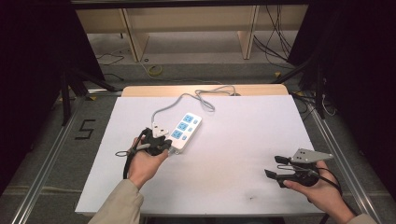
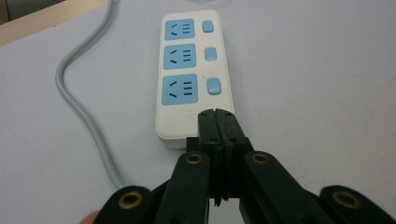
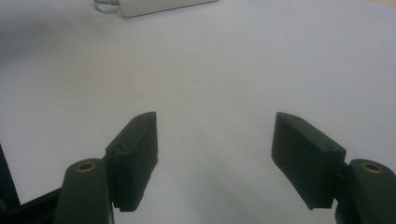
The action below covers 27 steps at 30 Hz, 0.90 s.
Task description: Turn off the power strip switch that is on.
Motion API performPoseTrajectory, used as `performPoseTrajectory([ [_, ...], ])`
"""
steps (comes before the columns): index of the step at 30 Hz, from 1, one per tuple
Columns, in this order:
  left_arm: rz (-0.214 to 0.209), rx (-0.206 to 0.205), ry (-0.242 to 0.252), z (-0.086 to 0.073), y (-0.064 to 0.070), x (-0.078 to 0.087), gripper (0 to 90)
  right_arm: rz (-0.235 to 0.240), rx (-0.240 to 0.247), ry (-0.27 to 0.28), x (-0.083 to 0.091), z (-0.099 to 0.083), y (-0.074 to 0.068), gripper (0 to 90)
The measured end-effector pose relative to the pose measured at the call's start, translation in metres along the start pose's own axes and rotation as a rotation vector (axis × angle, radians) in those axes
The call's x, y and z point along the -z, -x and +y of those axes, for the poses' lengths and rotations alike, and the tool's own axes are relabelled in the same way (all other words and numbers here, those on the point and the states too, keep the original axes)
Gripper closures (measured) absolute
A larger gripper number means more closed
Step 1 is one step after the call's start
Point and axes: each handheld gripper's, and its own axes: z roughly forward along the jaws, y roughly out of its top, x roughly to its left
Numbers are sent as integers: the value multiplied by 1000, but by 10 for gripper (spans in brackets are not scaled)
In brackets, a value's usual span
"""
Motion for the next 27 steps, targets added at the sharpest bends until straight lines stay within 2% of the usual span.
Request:
performPoseTrajectory([
  [27,-2,9,-18,19,-3,-21,899,8,-1,-2,-1,0,-1,320],
])
